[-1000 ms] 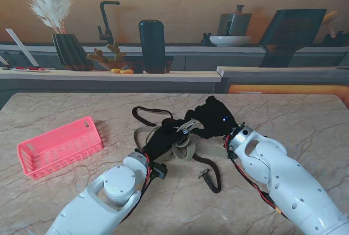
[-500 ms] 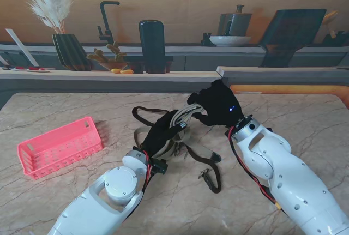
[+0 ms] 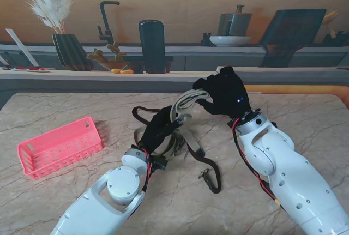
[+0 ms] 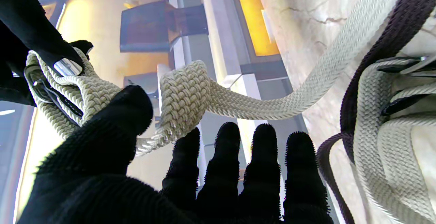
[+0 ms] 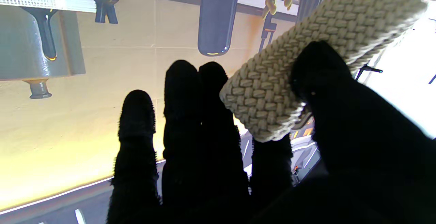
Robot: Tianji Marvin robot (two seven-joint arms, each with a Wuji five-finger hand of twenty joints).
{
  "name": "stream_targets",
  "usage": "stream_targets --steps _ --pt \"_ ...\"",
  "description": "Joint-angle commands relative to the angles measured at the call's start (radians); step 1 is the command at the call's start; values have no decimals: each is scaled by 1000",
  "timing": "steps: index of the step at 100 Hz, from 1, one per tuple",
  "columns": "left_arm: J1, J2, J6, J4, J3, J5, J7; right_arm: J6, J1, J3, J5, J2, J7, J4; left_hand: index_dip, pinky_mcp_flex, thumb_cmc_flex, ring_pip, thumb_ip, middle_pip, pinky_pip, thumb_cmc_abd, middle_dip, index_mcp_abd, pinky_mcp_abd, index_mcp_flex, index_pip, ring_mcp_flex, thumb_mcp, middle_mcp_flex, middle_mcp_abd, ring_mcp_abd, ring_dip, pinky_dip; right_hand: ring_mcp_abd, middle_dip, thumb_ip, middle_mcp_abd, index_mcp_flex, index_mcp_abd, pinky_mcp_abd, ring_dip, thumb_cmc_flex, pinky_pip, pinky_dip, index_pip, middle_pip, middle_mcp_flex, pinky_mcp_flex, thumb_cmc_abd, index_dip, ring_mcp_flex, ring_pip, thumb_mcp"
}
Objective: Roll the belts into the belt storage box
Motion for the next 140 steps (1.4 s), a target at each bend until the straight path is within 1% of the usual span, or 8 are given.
stream_targets --steps 1,15,24,60,84,111,125,140 --pt "7 -9 -10 -23 0 3 8 11 -1 -2 10 -9 -9 -14 28 15 18 22 -13 48 40 13 17 -48 -26 35 65 30 12 22 -42 -33 21 21 -22 -3 42 -9 81 -58 23 9 111 25 -12 226 51 -5 -21 151 91 -28 16 58" --pt "11 -12 -9 -26 3 0 17 26 -1 -5 12 -11 -22 -11 97 49 49 89 -9 102 106 33 57 -63 25 100 159 92 29 89 -53 -22 64 52 -23 -5 46 -11 79 -58 24 8 110 28 -15 226 54 -8 -23 154 91 -30 18 56" --pt "13 -14 -8 -27 4 -7 23 31 -4 0 11 -11 -27 -13 170 84 164 133 -56 138 153 -6 90 -103 32 143 234 154 12 162 -67 -27 96 74 -25 -6 47 -12 78 -60 24 6 110 30 -17 226 55 -9 -24 154 92 -30 19 53" --pt "1 -16 -22 -57 4 -27 25 55 -33 50 -6 -12 -62 -46 132 122 417 159 -86 85 165 98 231 -138 22 169 308 204 -61 250 -77 -30 105 75 -26 -11 52 -14 74 -62 24 3 110 36 -22 227 59 -14 -27 159 92 -34 21 49" --pt "5 -2 -67 -91 2 -38 -14 76 -49 65 -5 -16 -91 -55 139 182 544 144 -61 67 135 162 223 -129 0 207 284 246 -16 273 -80 -36 90 51 -25 -14 55 -12 69 -60 24 1 113 41 -27 227 64 -20 -32 163 92 -40 25 45" --pt "-8 -15 -75 -65 32 -78 -16 85 -35 21 19 -23 -103 -32 100 203 361 96 -29 78 51 84 117 -106 -119 156 213 212 238 200 -77 -58 49 -1 -25 -17 58 -11 66 -58 26 -1 113 46 -31 229 69 -22 -35 165 90 -42 30 41" --pt "-12 -30 -81 -47 43 -72 30 94 -18 -15 38 -29 -107 -3 63 163 191 80 -1 91 19 69 35 -92 -134 80 166 148 250 119 -74 -61 23 -11 -25 -19 59 -10 65 -56 28 -2 113 49 -33 229 71 -22 -36 166 89 -41 31 41" --pt "-13 -40 -89 -31 52 -39 70 110 -1 -51 60 -35 -110 30 18 77 12 41 -23 59 -24 -42 6 -63 -145 -38 88 25 134 -26 -61 -63 0 -21 -20 -21 62 -6 67 -49 31 -3 115 51 -36 231 75 -23 -37 164 86 -41 35 42"
